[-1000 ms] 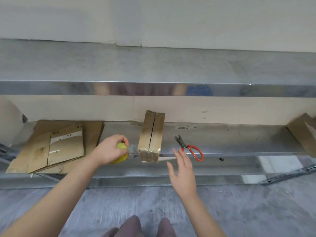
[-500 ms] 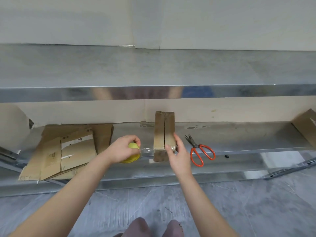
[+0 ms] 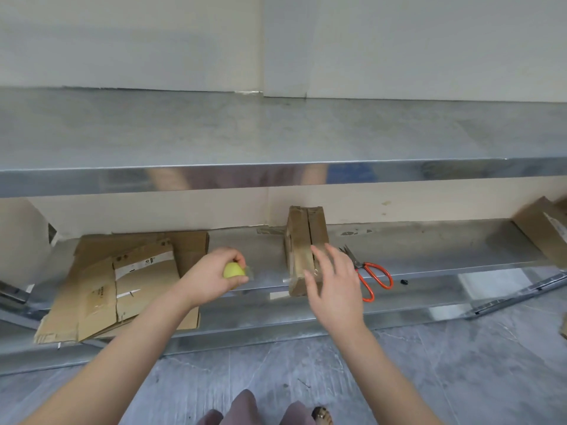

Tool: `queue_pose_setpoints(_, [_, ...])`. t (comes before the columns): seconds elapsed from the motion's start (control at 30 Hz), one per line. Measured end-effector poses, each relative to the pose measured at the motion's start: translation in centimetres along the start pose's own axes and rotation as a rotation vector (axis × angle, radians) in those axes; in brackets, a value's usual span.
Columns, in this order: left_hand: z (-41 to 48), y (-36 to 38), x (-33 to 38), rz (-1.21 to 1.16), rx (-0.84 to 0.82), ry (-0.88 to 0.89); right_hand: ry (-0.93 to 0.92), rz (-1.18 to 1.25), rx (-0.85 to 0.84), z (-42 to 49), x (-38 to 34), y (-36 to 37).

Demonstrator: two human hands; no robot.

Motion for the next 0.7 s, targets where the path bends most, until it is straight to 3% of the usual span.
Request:
queue_pose_setpoints(0.1, [-0.3,0.0,0.5,0.033,-0.006,0.035,-0.174,-0.085,0.027,-1.6,-3.7,0.2])
queue_pose_setpoints(0.23, [-1.4,-0.2,1.2,0.03,-0.004,0.099,-0.222,-0.005,-0.041,-2.3,-7.6,2.1])
queue_pose_setpoints(0.4, [-3.5,-0.2,1.5,-0.02,-0.014,0.155,-0.047,0.21,-0.205,-1.8,-9.3,5.9])
queue_pose_setpoints(0.5, [-4.4,-0.4,1.2,-0.033,0.028,0.19,0.075,0.417,-0.161,-1.8,-9.3,6.9])
queue_pose_setpoints(0.6, [-5.3,0.3,0.8,-0.049,0.042,0.231,0.085,0.45,-0.145,-1.9,-9.1,7.8])
queue_pose_setpoints(0.7, [-6.0,1.2,-1.5,-0.154,0.06,0.134,0.113,0.495,-0.166,-1.7,-8.8,8.7])
Point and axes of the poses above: each hand's wrist, its own z-axis towards the middle knuckle, its own y-axis out of the palm, x = y × z, the point moved 7 cm from there along z, towards the middle knuckle, and after that the axes turned 1 degree about -y, right-handed, at the moved point
